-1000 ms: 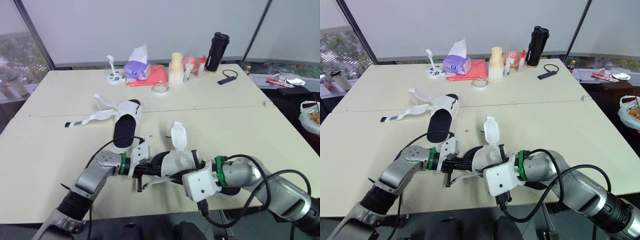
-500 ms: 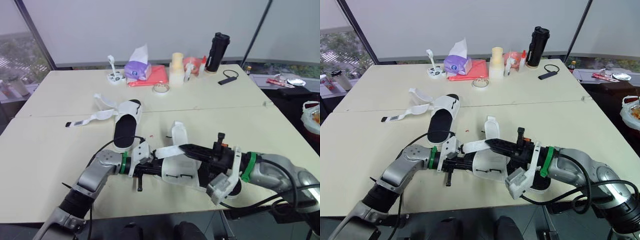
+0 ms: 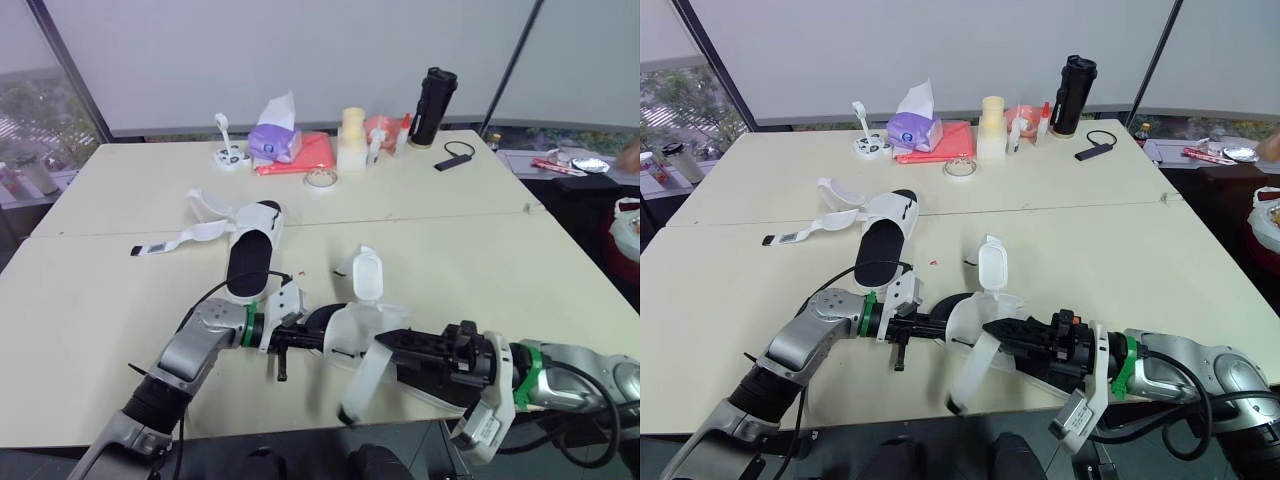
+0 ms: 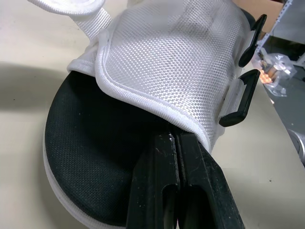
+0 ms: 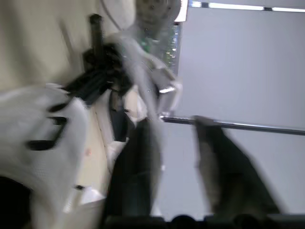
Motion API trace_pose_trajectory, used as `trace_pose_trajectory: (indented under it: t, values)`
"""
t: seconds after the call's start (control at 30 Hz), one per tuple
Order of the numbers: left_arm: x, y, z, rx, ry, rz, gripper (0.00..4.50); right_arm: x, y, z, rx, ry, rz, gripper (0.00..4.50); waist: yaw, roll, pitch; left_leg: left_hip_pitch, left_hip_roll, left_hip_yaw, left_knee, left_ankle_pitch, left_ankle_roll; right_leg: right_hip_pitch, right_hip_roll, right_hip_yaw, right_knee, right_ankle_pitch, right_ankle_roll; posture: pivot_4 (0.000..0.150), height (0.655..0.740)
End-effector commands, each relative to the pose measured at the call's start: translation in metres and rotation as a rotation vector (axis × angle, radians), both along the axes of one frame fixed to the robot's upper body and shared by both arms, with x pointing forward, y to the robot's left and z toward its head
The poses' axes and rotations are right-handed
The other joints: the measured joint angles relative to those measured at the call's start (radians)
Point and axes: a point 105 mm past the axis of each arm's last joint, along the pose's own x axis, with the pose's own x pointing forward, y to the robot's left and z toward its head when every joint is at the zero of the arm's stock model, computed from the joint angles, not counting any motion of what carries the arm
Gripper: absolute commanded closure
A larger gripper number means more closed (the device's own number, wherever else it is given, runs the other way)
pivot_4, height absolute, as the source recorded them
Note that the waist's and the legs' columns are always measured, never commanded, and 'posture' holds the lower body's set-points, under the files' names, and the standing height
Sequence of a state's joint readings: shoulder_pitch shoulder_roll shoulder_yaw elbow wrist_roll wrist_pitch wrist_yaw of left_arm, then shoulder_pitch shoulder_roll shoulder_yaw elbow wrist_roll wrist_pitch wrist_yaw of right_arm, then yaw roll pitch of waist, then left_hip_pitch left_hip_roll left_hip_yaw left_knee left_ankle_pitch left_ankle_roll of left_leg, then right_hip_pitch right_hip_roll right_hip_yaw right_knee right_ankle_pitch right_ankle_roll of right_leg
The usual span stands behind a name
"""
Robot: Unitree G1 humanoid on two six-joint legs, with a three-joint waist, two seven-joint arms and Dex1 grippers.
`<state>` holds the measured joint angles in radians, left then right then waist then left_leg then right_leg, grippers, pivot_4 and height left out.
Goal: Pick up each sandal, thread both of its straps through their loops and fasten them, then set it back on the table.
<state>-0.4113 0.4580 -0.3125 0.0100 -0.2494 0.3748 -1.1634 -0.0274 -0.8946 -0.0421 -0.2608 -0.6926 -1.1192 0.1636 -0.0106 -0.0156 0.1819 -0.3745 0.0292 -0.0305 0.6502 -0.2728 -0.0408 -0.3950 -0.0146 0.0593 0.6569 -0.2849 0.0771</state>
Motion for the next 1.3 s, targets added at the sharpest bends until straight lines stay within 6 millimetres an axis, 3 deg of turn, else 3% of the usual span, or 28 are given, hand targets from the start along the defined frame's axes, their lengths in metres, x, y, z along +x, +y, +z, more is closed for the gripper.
trace_pose_trajectory:
  t: [0.03,0.1,0.27,0.37,0.4,0.5,0.67,0.83,1.13,1.3]
  values:
    - [-0.004,-0.003,-0.006,0.014,0.02,-0.012,4.5,0.005,-0.013,0.002,-0.021,-0.017,-0.071,1.07,-0.001,0.0,0.0,0.0,0.0,0.0,0.0,0.0,0.0,0.0,0.0,0.0,0.0,-0.001,-0.001,0.15,0.74]
    - [-0.004,-0.003,-0.006,0.013,0.022,-0.011,4.5,0.009,-0.021,0.005,0.018,0.015,-0.147,0.06,0.0,0.0,0.0,0.001,0.0,0.0,0.0,0.0,0.0,0.0,0.0,0.001,0.0,-0.001,-0.001,0.15,0.74]
    - [-0.006,-0.003,-0.007,0.009,0.026,-0.008,4.5,0.024,-0.054,0.019,0.219,0.226,-0.441,0.02,0.0,0.0,0.0,0.001,0.0,0.0,0.0,0.0,0.0,0.002,0.0,0.002,0.0,-0.001,-0.001,0.15,0.74]
    - [-0.01,-0.005,-0.006,-0.007,0.052,-0.024,4.5,0.026,-0.09,0.007,0.35,0.547,-0.697,0.02,0.002,0.0,0.0,0.002,0.0,0.0,0.0,0.0,0.0,0.003,0.0,0.002,0.0,0.0,0.0,0.15,0.74]
    - [-0.013,-0.006,-0.006,-0.012,0.067,-0.036,4.5,0.023,-0.102,-0.002,0.473,0.778,-0.8,0.02,0.002,0.0,0.0,0.002,0.0,-0.001,0.0,0.0,0.0,0.003,0.001,0.003,-0.001,0.0,0.0,0.15,0.74]
    - [-0.022,-0.008,-0.007,-0.009,0.118,-0.081,4.5,-0.003,-0.086,-0.01,0.749,1.4,-0.789,0.02,-0.001,0.0,0.0,0.002,0.001,-0.001,-0.001,0.0,0.001,0.004,0.0,0.004,-0.001,-0.001,-0.001,0.15,0.74]
    - [-0.036,-0.01,-0.007,-0.002,0.182,-0.14,4.5,-0.034,-0.052,-0.015,0.793,1.965,-0.744,0.02,-0.006,-0.001,0.0,0.001,0.002,0.001,-0.003,-0.002,0.003,0.007,0.003,0.007,-0.001,-0.002,-0.002,0.15,0.74]
    - [-0.038,-0.012,-0.009,0.012,0.196,-0.132,4.5,-0.046,-0.035,-0.021,0.709,2.182,-0.715,0.02,-0.001,-0.002,0.0,0.001,0.002,0.0,0.0,-0.002,0.003,0.002,0.003,0.007,-0.003,-0.002,-0.002,0.15,0.74]
    - [-0.034,-0.006,-0.012,0.027,0.169,-0.074,4.5,-0.038,-0.033,-0.055,0.61,2.201,-0.779,0.02,-0.001,-0.003,-0.001,0.0,0.002,0.001,-0.001,-0.002,0.004,0.002,0.003,0.007,-0.007,-0.002,-0.001,0.15,0.74]
    - [-0.036,-0.002,-0.013,0.037,0.162,-0.053,4.5,-0.031,-0.022,-0.061,0.603,2.261,-0.679,0.02,-0.004,-0.004,-0.001,0.0,0.002,0.001,-0.002,-0.002,0.004,0.001,0.003,0.007,-0.007,-0.002,-0.001,0.15,0.74]
